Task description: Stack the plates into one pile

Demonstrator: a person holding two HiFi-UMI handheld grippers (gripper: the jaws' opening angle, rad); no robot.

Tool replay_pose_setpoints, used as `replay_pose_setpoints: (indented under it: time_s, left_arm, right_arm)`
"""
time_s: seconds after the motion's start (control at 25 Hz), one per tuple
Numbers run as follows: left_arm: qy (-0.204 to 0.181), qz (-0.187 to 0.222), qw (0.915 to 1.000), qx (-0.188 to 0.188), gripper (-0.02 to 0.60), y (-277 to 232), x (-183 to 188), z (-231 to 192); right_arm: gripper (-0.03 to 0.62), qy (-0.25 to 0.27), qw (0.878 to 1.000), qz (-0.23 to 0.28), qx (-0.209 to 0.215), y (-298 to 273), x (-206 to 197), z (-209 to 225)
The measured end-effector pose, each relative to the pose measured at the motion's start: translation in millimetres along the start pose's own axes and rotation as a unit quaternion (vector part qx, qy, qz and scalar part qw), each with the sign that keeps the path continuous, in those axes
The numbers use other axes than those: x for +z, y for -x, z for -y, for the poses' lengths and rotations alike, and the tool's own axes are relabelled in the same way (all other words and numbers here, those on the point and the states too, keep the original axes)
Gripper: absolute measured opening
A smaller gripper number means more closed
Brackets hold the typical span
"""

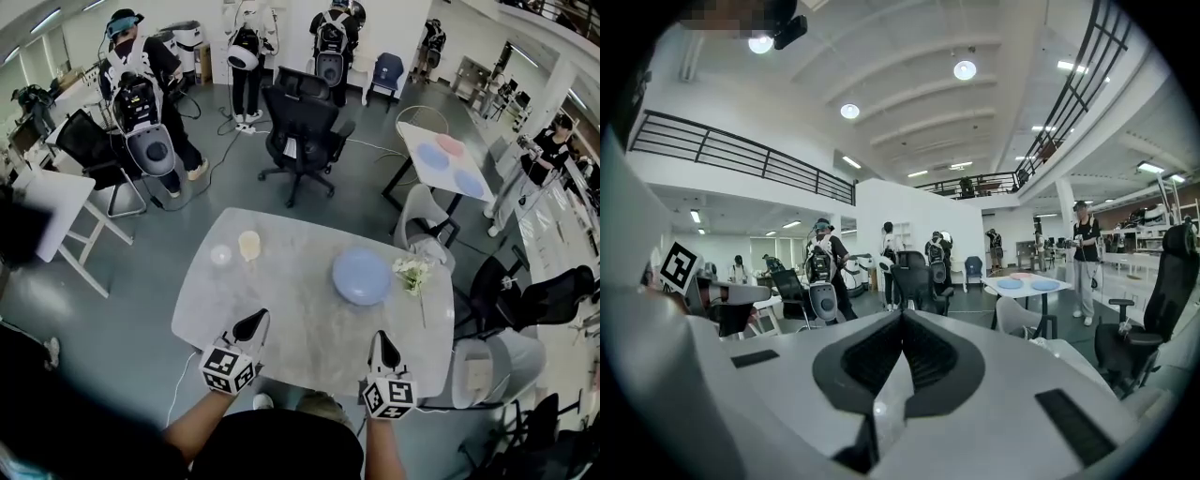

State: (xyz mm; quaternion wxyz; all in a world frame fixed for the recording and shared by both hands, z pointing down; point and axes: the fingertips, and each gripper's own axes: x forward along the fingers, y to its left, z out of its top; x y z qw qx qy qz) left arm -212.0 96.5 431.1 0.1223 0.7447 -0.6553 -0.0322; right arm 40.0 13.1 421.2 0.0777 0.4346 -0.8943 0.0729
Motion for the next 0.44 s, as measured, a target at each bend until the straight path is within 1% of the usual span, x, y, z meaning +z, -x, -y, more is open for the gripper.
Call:
replay_pose_setpoints:
  time_s: [0.24, 0.44]
  left_arm:
    - [0.000, 0.006, 1.0000, 0.006, 0.017, 17, 1, -13]
    - [-0.001, 0.006, 1.0000, 0.006, 0.017, 25, 6, -21]
  right_arm:
    - [0.012, -0.011, 1.000, -0.003, 0.009, -1, -3, -16]
    - [0.011, 0.003, 1.000, -0.007, 0.005, 1, 0, -23]
